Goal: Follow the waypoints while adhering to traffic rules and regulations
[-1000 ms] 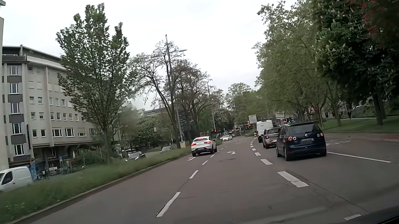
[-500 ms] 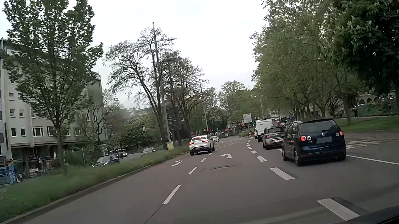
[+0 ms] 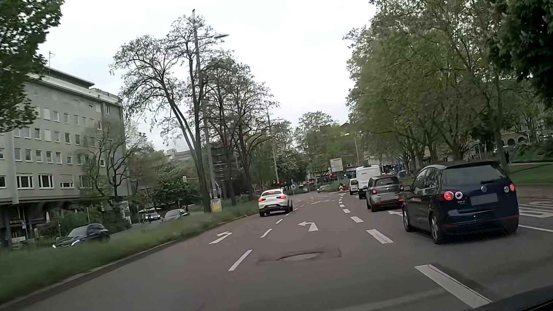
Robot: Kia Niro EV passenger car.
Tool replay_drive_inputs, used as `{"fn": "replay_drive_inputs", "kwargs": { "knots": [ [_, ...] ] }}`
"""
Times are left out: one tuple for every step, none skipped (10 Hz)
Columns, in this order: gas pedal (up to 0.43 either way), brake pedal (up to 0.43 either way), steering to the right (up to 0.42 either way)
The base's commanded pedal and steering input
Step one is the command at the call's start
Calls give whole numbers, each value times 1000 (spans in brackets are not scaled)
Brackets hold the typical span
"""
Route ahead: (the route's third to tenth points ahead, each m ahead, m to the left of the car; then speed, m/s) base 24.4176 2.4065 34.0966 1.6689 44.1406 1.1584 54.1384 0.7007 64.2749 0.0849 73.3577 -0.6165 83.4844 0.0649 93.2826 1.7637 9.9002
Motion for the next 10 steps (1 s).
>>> {"fn": "replay_drive_inputs", "kwargs": {
  "knots": [
    [118,0,12],
    [118,0,13],
    [118,0,15],
    [118,0,16],
    [118,0,17],
    [118,0,17],
    [110,0,17],
    [110,0,16],
    [59,0,16],
    [59,0,13]
  ]
}}
